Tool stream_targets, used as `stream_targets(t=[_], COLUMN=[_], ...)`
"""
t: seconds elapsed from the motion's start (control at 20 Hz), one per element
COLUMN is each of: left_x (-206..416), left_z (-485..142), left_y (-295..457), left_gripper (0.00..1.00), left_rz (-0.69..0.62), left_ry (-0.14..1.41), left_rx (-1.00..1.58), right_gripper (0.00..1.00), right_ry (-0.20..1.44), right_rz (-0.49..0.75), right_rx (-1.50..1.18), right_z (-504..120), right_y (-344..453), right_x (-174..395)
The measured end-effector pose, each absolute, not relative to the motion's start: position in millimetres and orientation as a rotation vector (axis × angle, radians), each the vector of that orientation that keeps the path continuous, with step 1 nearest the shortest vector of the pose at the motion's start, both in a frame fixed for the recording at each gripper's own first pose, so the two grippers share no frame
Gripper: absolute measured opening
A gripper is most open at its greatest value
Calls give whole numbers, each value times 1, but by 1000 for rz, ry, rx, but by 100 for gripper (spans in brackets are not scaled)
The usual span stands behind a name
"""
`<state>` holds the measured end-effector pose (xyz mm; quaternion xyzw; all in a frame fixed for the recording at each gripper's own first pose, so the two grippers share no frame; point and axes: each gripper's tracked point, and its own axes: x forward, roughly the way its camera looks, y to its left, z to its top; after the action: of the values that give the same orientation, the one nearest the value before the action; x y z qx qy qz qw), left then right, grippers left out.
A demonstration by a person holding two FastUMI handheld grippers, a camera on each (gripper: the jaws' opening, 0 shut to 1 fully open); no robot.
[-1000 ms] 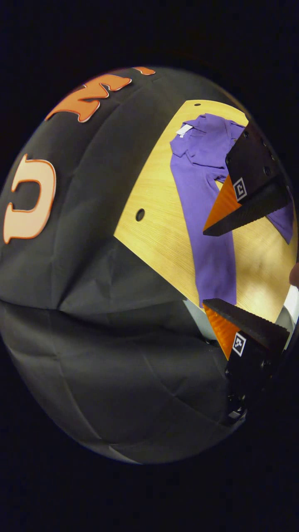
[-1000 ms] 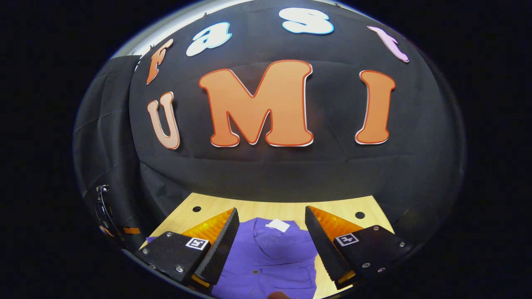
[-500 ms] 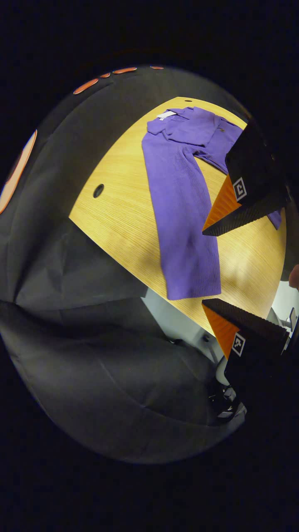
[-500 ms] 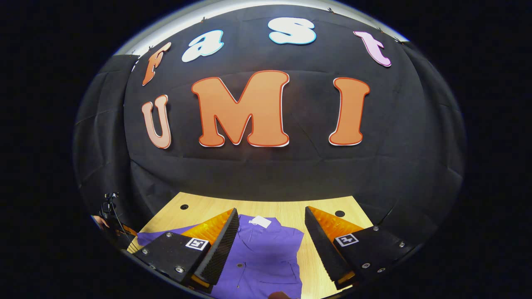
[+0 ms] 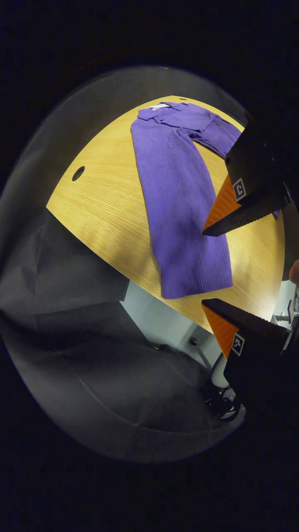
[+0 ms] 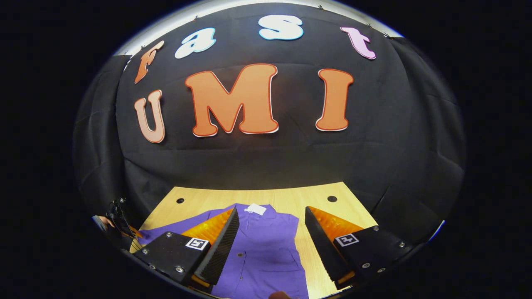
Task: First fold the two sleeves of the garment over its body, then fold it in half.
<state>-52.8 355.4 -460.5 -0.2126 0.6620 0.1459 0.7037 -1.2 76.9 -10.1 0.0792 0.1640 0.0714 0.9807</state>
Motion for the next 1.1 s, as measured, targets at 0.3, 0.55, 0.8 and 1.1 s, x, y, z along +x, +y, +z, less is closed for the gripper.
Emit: stream_targets(t=[0.3, 0.55, 0.8, 1.1], left_x=[-46, -51, -48, -19], left_z=[-474, -477, -469, -412], left_y=[357, 365, 356, 322], left_gripper=[96, 49, 13, 13], left_rz=[340, 371, 398, 317], left_ry=[1478, 1529, 1512, 1405], left_rx=[-461, -421, -463, -431], right_gripper=[94, 95, 95, 95], right_ry=[376, 341, 342, 334], right_rz=[111, 120, 142, 173], right_rx=[172, 210, 224, 249], right_z=[-24, -14, -19, -21], right_y=[82, 77, 57, 35], right_x=[-21, -19, -12, -5])
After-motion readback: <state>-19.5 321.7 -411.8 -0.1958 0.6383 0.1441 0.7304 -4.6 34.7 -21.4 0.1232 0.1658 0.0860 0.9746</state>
